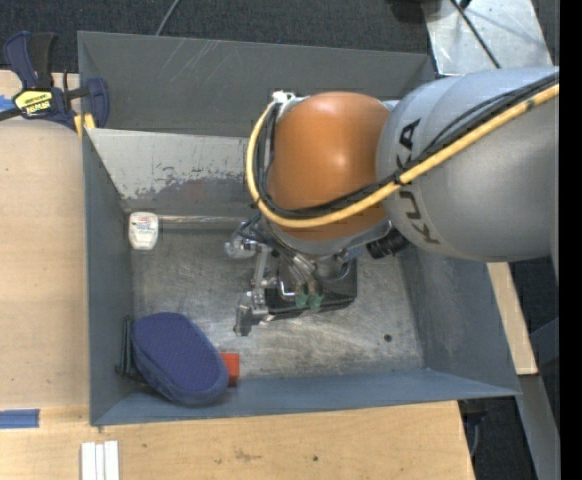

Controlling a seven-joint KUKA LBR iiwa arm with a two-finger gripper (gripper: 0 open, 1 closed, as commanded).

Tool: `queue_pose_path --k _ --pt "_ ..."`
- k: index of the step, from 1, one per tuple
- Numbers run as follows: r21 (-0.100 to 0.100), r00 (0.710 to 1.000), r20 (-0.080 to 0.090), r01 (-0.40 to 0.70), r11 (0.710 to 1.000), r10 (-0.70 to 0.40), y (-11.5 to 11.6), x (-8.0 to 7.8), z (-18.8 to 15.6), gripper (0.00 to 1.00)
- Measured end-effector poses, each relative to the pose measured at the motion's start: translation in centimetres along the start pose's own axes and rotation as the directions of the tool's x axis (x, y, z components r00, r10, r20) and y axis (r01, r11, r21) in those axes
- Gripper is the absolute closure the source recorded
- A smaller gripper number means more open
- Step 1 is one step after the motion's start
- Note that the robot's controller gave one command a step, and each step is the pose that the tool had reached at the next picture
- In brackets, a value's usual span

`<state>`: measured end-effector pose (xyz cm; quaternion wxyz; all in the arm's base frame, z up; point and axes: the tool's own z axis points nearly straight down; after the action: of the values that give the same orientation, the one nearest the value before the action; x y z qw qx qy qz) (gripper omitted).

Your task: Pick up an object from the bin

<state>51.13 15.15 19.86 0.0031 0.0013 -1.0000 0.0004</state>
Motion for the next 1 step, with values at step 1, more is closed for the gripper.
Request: queue_pose_path --k 1 --pt "0.003 1.000 0.001 0.004 1.000 -0.004 -6.92 -2.50 8.64 0.00"
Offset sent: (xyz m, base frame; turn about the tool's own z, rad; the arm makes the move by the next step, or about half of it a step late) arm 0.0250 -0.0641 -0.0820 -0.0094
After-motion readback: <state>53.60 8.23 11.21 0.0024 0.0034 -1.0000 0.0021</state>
